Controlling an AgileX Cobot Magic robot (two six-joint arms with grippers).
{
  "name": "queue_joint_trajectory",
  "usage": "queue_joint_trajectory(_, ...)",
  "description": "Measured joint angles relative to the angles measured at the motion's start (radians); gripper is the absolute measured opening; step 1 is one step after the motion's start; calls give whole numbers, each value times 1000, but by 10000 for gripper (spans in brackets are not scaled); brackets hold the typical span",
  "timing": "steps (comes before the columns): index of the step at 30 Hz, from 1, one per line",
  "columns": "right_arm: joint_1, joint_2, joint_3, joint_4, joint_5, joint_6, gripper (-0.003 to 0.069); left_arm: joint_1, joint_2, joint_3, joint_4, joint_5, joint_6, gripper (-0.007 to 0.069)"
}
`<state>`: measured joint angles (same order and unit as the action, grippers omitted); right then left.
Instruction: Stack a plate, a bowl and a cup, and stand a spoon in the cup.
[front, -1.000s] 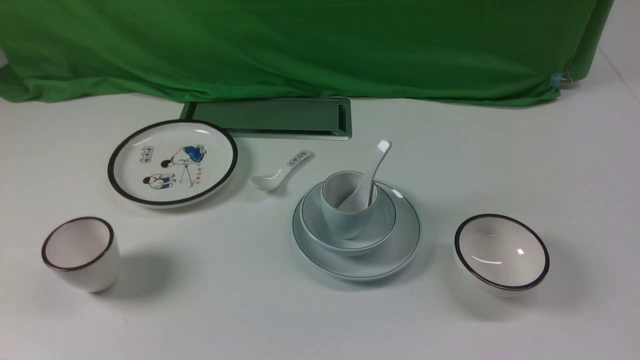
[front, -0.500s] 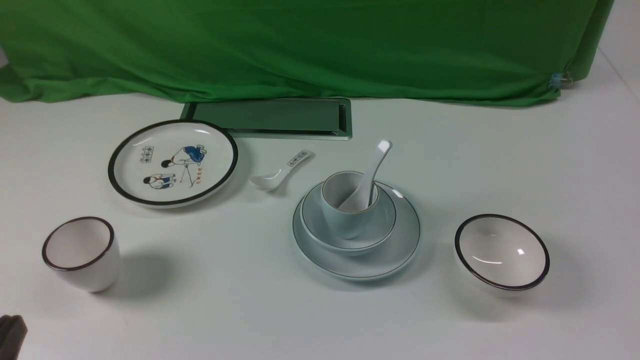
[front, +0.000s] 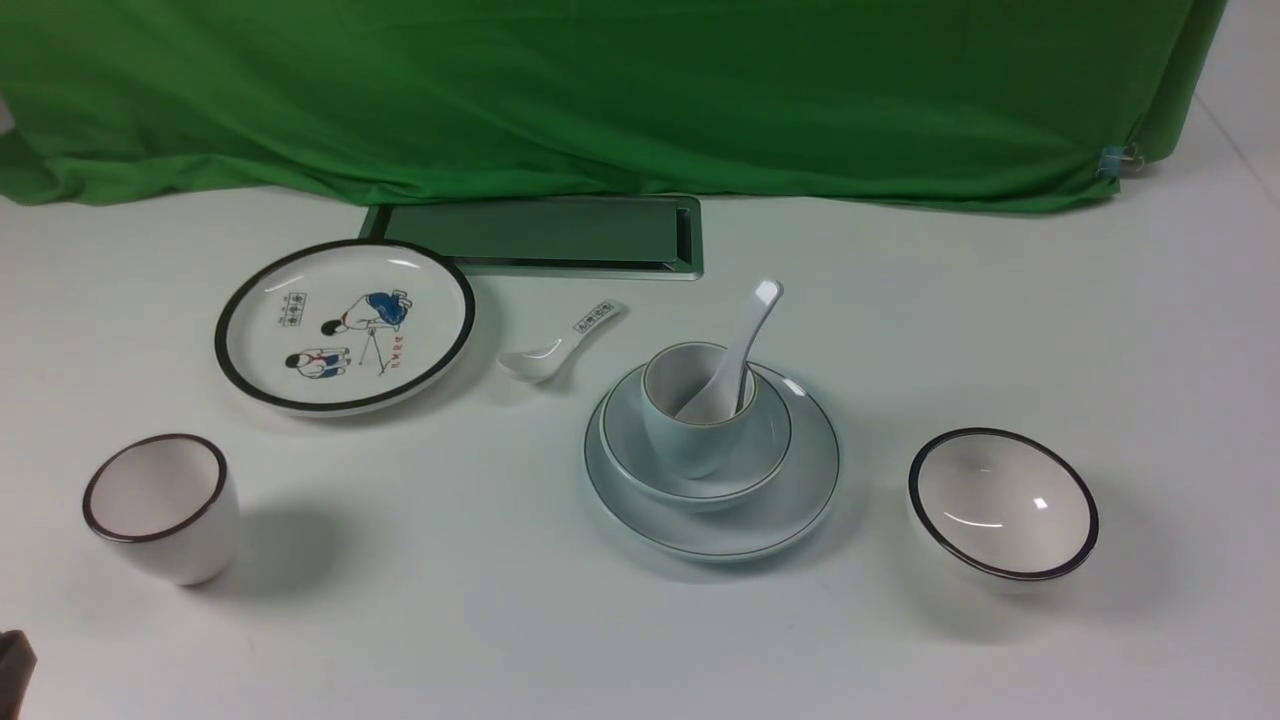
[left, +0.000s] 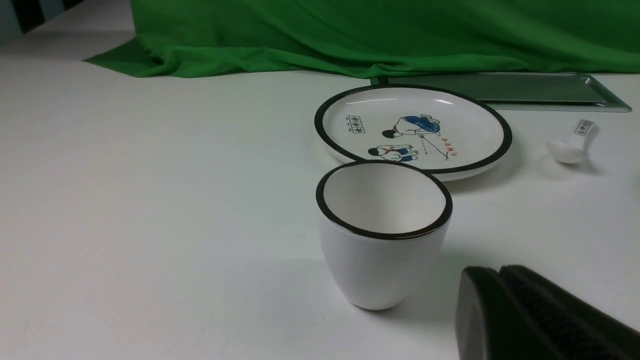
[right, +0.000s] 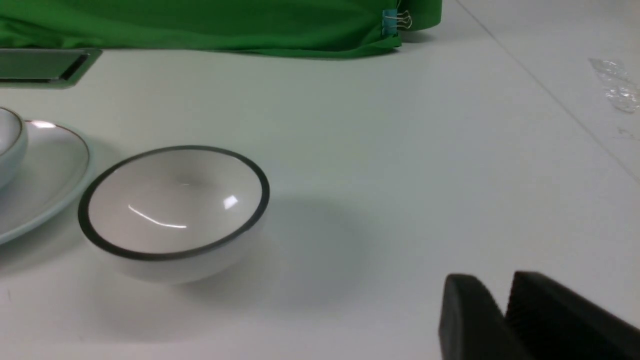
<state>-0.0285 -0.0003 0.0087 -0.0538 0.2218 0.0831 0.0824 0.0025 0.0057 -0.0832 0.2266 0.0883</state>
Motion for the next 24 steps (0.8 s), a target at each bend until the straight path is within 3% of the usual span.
queue_joint_trajectory(24, 0, 0, 0, -1, 0, 0, 230, 0, 0, 0, 0, 0, 15, -30)
